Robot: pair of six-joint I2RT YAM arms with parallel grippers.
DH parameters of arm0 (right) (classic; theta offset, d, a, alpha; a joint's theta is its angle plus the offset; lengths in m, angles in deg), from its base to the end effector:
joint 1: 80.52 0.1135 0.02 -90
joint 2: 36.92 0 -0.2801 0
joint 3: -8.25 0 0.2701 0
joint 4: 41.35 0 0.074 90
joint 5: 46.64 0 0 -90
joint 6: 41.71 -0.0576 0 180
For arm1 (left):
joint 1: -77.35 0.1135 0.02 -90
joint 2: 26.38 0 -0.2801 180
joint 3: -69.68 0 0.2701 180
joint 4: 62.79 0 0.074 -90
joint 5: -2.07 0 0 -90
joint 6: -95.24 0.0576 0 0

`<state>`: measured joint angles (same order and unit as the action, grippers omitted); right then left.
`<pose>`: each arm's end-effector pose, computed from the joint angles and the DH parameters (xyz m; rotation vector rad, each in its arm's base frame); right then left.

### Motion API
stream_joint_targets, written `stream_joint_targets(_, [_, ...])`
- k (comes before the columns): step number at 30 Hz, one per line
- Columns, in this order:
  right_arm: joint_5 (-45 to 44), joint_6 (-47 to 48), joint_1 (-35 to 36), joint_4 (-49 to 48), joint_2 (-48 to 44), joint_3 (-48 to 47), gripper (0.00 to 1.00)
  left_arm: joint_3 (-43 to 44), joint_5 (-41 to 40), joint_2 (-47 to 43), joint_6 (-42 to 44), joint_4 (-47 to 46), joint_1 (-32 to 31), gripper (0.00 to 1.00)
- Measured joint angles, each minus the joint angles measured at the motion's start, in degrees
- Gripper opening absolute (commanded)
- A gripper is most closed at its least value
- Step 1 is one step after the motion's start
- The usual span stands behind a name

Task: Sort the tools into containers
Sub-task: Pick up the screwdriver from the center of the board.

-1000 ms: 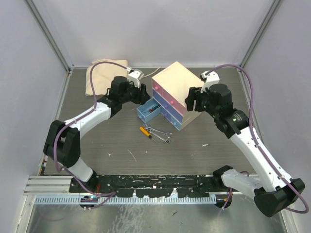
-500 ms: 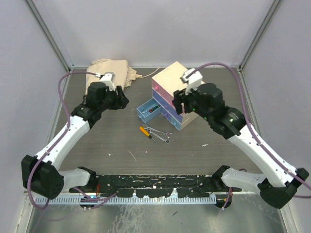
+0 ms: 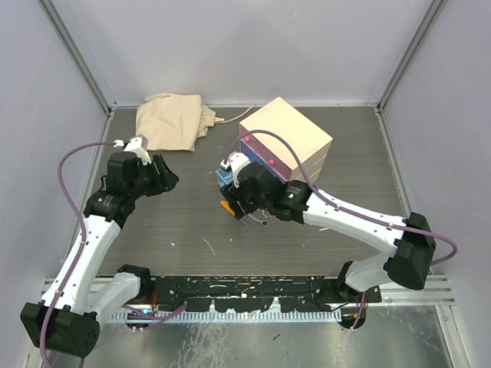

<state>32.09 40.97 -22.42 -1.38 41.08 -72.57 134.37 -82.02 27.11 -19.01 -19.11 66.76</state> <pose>0.1869 0.2789 0.3220 -0.8588 2.0648 0.4144 0.2241 -0.0479 0.3206 -0.1970 2.1615 -0.4633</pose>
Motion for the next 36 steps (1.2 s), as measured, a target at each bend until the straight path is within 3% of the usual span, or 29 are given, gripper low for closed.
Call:
stream_joint_targets(10, [6.64, -8.13, -1.97, -4.39, 12.26, 7.93, 0.61, -3.56, 3.37, -2.56, 1.38, 1.18, 0.11, 0.61])
stream_joint_targets(20, [10.16, -8.11, -5.86, -8.81, 16.92, 8.46, 0.48, -3.5, 5.22, -2.27, 4.83, 1.14, 0.11, 0.62])
stream_joint_targets(36, [9.57, -7.85, -5.95, -10.4, 23.02, 8.55, 0.38, -3.5, 5.4, -2.36, 6.95, 1.16, 0.11, 0.62])
